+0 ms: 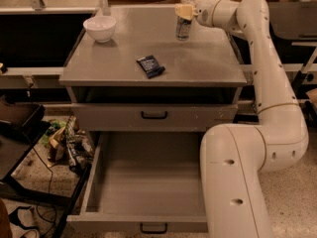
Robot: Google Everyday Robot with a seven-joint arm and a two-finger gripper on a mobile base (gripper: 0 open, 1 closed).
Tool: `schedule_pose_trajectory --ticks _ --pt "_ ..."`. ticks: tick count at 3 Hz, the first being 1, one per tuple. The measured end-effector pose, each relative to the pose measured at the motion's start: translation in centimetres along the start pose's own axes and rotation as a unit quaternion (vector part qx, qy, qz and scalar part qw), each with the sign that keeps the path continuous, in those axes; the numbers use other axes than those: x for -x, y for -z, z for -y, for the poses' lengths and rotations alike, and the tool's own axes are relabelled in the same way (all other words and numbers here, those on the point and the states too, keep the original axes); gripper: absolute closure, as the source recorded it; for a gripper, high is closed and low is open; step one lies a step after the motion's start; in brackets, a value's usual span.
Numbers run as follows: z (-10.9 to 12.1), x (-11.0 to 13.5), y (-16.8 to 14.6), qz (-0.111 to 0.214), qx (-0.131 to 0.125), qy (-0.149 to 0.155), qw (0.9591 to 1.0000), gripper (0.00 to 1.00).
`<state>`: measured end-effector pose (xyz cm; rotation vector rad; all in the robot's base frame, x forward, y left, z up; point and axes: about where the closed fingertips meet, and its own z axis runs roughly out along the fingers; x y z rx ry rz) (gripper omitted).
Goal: Pick redbull can from middle drawer and place on counter
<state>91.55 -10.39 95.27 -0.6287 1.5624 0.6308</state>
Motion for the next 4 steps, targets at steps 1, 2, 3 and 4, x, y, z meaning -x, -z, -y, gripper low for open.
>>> schedule_pose_trajectory --ticks 1,2,3,4 --pt "-0.6 -2.3 -1.5 -0.039 0.003 0.06 0.9974 1.0" --pt "-1.1 -4.1 -2.4 -0.078 0.006 0.096 0.9923 1.0" --pt "-1.2 -3.6 -2.3 -0.078 0.006 0.096 0.9923 0.81" --pt "-1.2 -3.6 -2.3 -0.078 0.006 0.096 0.9923 0.57"
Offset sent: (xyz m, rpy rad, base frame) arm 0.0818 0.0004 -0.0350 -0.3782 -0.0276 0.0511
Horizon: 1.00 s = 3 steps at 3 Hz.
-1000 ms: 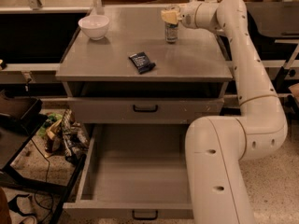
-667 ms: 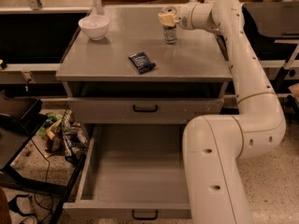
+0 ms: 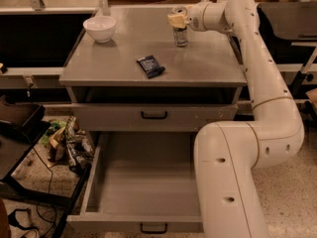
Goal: Pick redbull can from middle drawer and place on counter
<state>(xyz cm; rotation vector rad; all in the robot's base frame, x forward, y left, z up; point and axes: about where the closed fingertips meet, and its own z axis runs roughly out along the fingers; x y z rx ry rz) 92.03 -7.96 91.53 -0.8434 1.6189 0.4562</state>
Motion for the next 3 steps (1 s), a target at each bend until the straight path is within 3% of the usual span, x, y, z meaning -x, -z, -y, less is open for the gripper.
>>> schedule_pose_trajectory --ticks 2,3 --pt "0.0 0.0 -0.01 0.0 0.0 0.0 1.0 0.11" --pt "-0.01 -0.01 -0.02 0.0 0.0 0.0 1.0 0.0"
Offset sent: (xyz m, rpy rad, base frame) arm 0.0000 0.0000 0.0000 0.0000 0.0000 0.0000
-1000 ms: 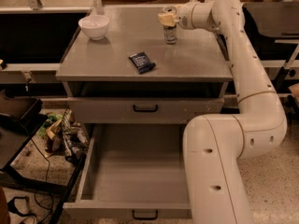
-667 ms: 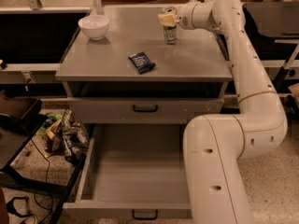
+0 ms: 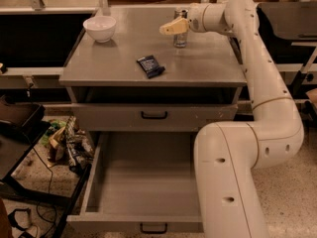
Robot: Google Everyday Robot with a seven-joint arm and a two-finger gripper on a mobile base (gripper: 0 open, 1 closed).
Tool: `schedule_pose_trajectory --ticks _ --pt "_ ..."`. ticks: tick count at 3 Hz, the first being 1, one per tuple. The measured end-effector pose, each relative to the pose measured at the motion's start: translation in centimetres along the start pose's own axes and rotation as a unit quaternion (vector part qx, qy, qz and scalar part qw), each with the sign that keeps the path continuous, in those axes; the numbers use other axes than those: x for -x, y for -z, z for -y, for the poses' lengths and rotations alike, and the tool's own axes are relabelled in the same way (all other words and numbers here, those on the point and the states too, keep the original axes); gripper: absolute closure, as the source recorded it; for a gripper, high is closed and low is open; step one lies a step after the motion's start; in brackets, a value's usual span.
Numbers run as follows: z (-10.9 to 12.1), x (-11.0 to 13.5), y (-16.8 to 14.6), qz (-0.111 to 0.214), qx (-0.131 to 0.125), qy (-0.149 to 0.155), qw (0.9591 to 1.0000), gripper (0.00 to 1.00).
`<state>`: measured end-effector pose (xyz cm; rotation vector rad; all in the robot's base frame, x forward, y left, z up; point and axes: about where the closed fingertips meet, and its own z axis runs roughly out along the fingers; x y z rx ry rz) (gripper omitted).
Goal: Pick redbull can from middle drawer and place on counter
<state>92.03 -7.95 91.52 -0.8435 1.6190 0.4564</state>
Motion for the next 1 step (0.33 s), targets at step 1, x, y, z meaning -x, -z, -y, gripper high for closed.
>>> schedule_pose_trajectory --ticks 1 --pt "0.0 0.0 0.0 0.0 0.0 0.0 1.0 0.0"
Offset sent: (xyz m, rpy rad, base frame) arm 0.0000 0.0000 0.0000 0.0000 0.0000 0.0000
